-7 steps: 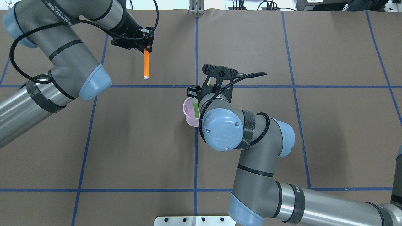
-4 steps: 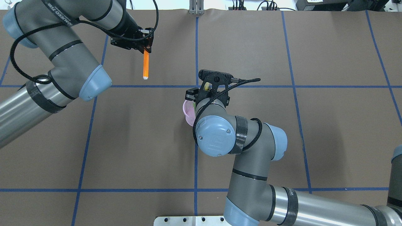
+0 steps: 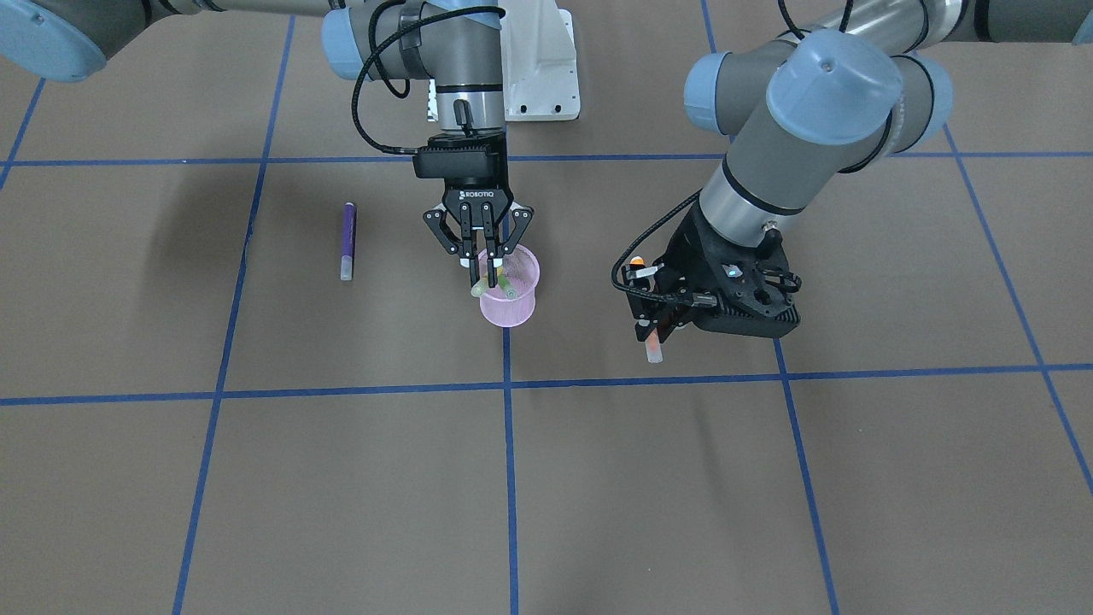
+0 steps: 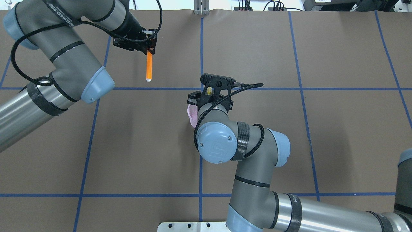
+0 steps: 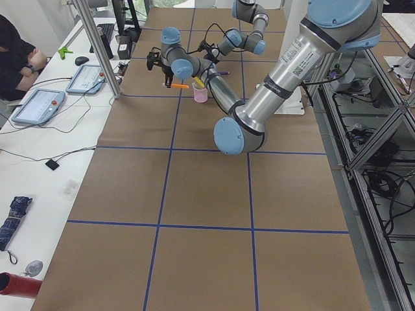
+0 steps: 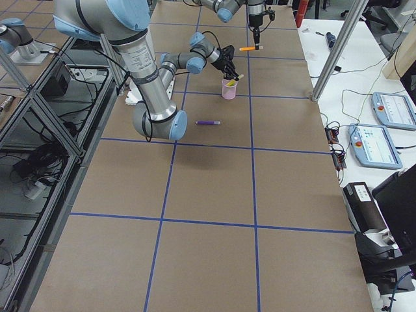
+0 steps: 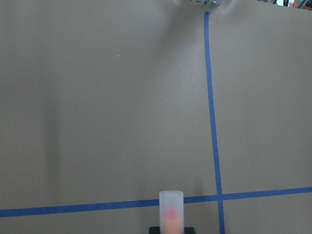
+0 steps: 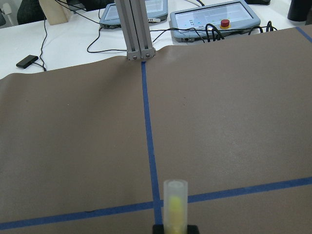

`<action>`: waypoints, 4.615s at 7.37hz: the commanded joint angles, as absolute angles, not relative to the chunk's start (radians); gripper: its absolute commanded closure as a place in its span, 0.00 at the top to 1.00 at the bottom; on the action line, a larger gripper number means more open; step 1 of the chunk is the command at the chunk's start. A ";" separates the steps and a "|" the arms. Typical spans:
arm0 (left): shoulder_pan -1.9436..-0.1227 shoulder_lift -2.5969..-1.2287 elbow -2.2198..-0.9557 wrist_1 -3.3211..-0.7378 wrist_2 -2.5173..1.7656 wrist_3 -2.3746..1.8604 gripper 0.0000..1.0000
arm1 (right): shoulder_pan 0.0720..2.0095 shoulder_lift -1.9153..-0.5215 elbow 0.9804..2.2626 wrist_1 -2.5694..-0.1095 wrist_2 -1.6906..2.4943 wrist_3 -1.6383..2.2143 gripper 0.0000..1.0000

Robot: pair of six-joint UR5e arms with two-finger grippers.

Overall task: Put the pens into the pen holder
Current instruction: 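Lower the yellow highlighter into the pink cup with the right gripper and release, then withdraw the right gripper from the cup while the left gripper holds the orange marker raised, then move the orange marker over the pink cup and drop it in with the left gripper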

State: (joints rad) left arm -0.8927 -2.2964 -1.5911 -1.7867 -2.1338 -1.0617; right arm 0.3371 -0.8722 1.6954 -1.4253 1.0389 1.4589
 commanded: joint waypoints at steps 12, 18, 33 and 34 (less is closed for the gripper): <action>-0.730 -2.391 -1.603 -1.861 -1.807 -1.253 0.00 | 0.796 -1.057 1.784 -1.527 2.048 1.099 0.99; -0.575 -2.332 -1.643 -2.029 -1.476 -1.333 0.00 | 0.753 -1.058 1.750 -1.565 2.060 1.078 0.99; -0.473 -2.289 -1.532 -2.204 -1.305 -1.327 0.00 | 0.698 -1.085 1.746 -1.565 2.060 1.081 0.99; -0.465 -2.281 -1.532 -2.204 -1.301 -1.325 0.00 | 0.698 -1.083 1.746 -1.565 2.060 1.081 0.99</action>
State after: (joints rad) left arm -0.4733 -2.2950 -1.5319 -2.2032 -1.3069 -1.3268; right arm 0.6980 -1.0843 1.7451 -1.5647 2.0601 1.0814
